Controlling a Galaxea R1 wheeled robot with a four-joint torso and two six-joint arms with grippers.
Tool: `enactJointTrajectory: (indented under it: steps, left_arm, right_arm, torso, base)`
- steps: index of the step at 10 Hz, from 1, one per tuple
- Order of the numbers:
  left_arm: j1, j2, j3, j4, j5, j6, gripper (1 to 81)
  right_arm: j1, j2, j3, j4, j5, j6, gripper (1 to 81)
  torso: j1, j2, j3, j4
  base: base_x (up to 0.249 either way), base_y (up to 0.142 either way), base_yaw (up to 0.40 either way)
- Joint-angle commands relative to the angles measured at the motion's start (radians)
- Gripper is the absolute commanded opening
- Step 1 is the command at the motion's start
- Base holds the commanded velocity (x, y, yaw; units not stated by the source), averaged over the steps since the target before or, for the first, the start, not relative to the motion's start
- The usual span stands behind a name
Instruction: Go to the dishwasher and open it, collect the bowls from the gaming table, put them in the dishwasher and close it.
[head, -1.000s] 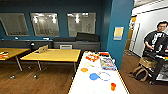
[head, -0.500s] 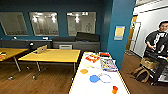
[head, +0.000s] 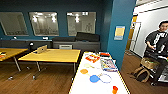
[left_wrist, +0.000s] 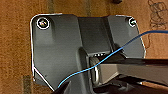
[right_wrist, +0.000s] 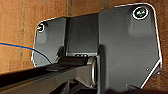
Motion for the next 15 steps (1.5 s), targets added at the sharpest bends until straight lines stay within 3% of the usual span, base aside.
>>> enactJointTrajectory:
  steps: [1,2,6,11,15]
  left_arm:
    - [-0.056,-0.019,0.029,0.001,0.049,0.001,81.1]
    - [-0.056,-0.029,0.049,0.001,0.047,0.001,81.1]
    - [-0.053,-0.14,0.23,0.009,0.035,0.001,81.1]
    - [-0.053,-0.141,0.239,0.007,0.035,0.001,81.1]
    - [-0.053,-0.134,0.239,0.005,0.036,0.001,81.1]
  right_arm:
    - [0.056,-0.034,0.084,0.005,-0.037,0.004,81.1]
    - [0.061,-0.068,0.149,0.006,-0.037,0.004,81.1]
    - [0.096,-0.321,0.578,0.006,-0.037,0.027,81.1]
    - [0.217,-0.637,1.004,0.01,-0.04,0.1,81.1]
    - [0.357,-0.91,1.303,0.021,-0.038,0.15,81.1]
  torso:
    - [0.0,0.0,0.0,0.0]
    - [0.0,0.0,0.0,0.0]
    - [0.0,0.0,0.0,0.0]
    - [0.0,0.0,0.0,0.0]
    - [0.0,0.0,-0.087,0.0]
  base:
    - [0.0,0.0,0.0]
    - [0.0,0.0,0.0]
    - [0.0,0.0,0.0]
    - [0.0,0.0,0.0]
    - [0.0,0.0,0.0]
